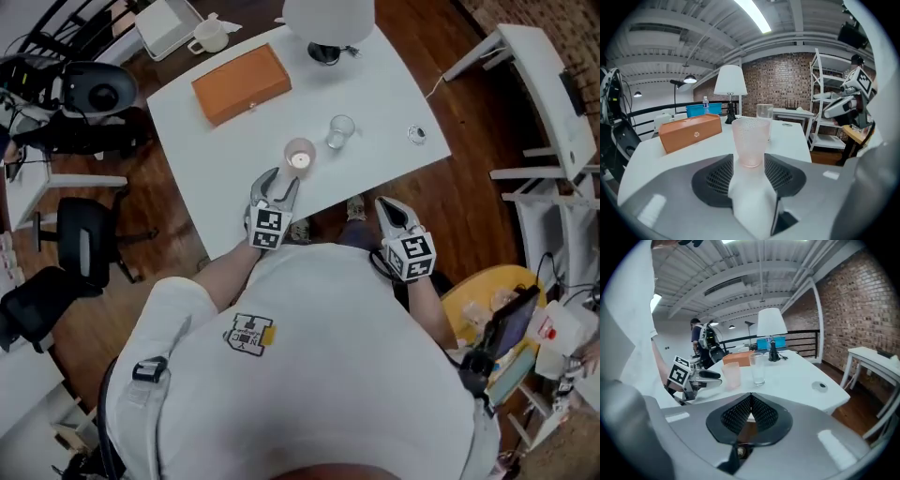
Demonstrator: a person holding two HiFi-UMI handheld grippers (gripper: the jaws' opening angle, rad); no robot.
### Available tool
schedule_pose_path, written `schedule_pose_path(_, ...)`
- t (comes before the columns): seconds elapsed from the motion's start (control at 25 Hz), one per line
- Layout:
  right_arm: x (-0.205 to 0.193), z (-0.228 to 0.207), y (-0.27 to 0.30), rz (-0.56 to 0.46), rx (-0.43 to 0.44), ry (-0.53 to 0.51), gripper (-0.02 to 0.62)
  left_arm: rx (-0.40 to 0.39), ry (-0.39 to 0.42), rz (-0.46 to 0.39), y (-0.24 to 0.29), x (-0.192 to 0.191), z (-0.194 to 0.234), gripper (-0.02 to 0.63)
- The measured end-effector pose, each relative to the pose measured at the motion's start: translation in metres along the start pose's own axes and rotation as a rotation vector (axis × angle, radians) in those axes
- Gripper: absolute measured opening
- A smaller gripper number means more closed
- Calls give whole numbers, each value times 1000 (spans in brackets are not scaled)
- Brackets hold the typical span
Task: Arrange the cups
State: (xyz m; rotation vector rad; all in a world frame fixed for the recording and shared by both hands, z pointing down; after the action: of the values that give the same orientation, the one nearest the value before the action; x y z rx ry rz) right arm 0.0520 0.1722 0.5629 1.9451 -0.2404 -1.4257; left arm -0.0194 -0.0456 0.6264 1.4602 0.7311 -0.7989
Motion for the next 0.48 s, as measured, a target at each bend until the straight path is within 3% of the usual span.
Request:
schedule_pose_path(0.08, 14, -8, 20, 18, 75, -65, 0, 6, -8, 4, 5, 0, -6, 217)
schedule_pose_path(0.2, 31, -21, 39, 47, 179, -142, 0, 11, -39, 2, 16, 4, -20, 345)
schedule_pose_path(0.36, 48, -40, 55, 68, 280, -245, 0, 137, -90, -22, 38, 19, -12, 421)
schedule_pose_path(0.48, 54, -55, 62, 74, 328, -298, 0, 224, -127, -35, 51, 28, 1, 437)
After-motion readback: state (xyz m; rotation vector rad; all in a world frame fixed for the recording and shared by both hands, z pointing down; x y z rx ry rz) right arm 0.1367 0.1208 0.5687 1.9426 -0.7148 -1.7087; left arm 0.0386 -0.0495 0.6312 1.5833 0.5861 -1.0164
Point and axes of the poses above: the fingertips, and each gripper's own axes: y forward along the fingers, z to its left, x out of its top, the point moved 1 cm from there along -y, backward along the fingers, and after that the axes turned 5 degrees about z, right-handed, at the moved point
